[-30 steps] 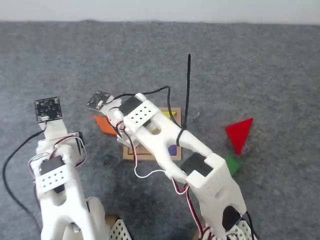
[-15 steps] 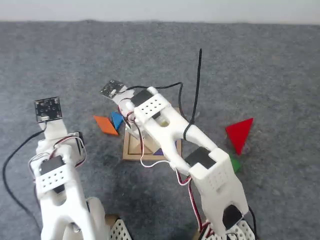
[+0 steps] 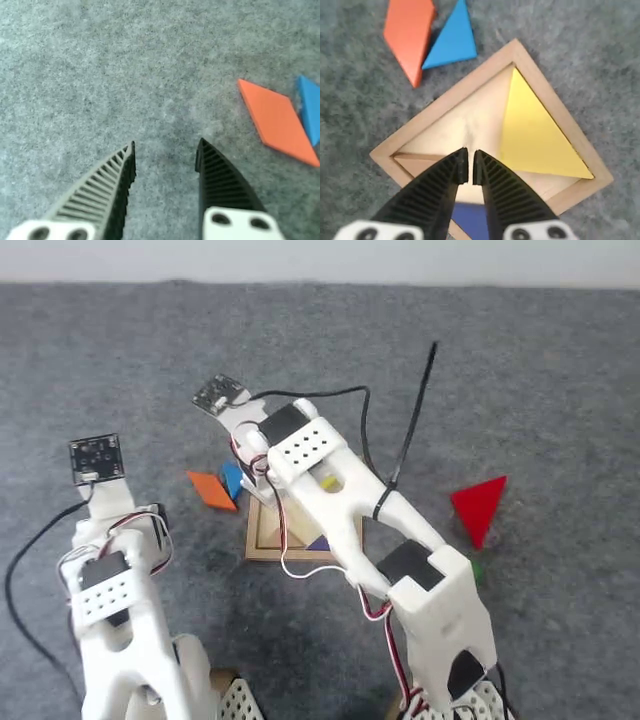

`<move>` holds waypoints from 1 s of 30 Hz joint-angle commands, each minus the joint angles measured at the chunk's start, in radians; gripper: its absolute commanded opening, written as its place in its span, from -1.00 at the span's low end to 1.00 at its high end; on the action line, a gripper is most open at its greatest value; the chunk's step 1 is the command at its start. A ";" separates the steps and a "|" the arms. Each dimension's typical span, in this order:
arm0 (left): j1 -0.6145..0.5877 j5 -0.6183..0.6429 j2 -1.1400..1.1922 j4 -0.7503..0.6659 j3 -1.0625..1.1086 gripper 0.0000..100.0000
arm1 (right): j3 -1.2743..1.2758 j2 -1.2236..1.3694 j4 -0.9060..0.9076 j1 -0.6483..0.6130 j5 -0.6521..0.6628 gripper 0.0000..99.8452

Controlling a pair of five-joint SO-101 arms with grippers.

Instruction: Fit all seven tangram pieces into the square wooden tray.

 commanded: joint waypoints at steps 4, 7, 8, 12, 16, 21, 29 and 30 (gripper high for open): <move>0.000 0.012 -0.032 -0.025 -0.038 -0.63 | 0.008 0.061 -0.070 -0.033 -0.005 -0.46; 0.000 0.012 -0.032 -0.025 -0.038 -0.63 | -0.008 0.114 -0.087 -0.054 -0.005 -0.52; -0.002 0.012 -0.032 -0.025 -0.038 -0.63 | -0.021 0.130 -0.085 -0.059 -0.006 -0.57; -0.002 0.012 -0.032 -0.025 -0.038 -0.63 | -0.075 0.177 -0.079 -0.051 -0.011 -0.84; -0.002 0.012 -0.032 -0.025 -0.038 -0.63 | -0.109 0.202 -0.051 -0.035 -0.011 -0.92; -0.002 0.012 -0.032 -0.025 -0.038 -0.63 | -0.144 0.202 -0.022 0.002 -0.003 -0.91; -0.002 0.012 -0.032 -0.025 -0.038 -0.63 | -0.210 0.211 0.082 0.085 0.160 -0.91; -0.002 0.012 -0.032 -0.025 -0.038 -0.63 | -0.210 0.211 0.084 0.097 0.193 -0.91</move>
